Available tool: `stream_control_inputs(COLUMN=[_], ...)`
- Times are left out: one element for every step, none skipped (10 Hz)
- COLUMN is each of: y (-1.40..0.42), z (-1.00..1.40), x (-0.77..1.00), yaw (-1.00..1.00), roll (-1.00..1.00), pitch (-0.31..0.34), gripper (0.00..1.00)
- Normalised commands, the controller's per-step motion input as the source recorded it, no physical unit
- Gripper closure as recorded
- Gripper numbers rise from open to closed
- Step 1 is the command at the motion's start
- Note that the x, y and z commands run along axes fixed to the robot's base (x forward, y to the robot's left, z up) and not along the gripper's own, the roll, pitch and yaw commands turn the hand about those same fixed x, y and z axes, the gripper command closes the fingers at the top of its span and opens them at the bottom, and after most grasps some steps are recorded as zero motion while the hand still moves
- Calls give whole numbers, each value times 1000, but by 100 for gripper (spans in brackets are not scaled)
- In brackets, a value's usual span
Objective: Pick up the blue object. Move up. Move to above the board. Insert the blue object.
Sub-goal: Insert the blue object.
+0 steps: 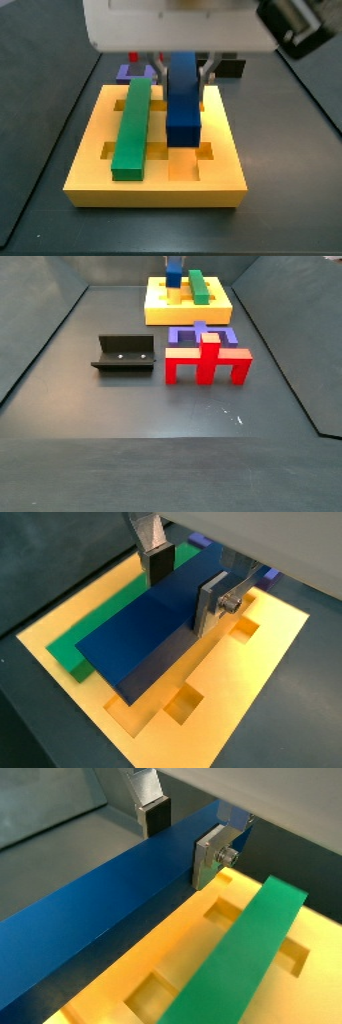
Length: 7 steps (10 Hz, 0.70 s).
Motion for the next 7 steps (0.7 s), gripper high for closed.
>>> stream_control_inputs(y=[-103,-151,-177,-186,-160,-140,-114], z=[-463,-377,-323,-240,-220,-214,-220], x=[-31,0,91,171,194,160,60], yaw=[94,69,0,0,0,0,0], roll=[36,61,226,340,303,254,273], pitch=[-90,-41,4,107,131,110,91], gripper=[100,100,100,100,100,100,100])
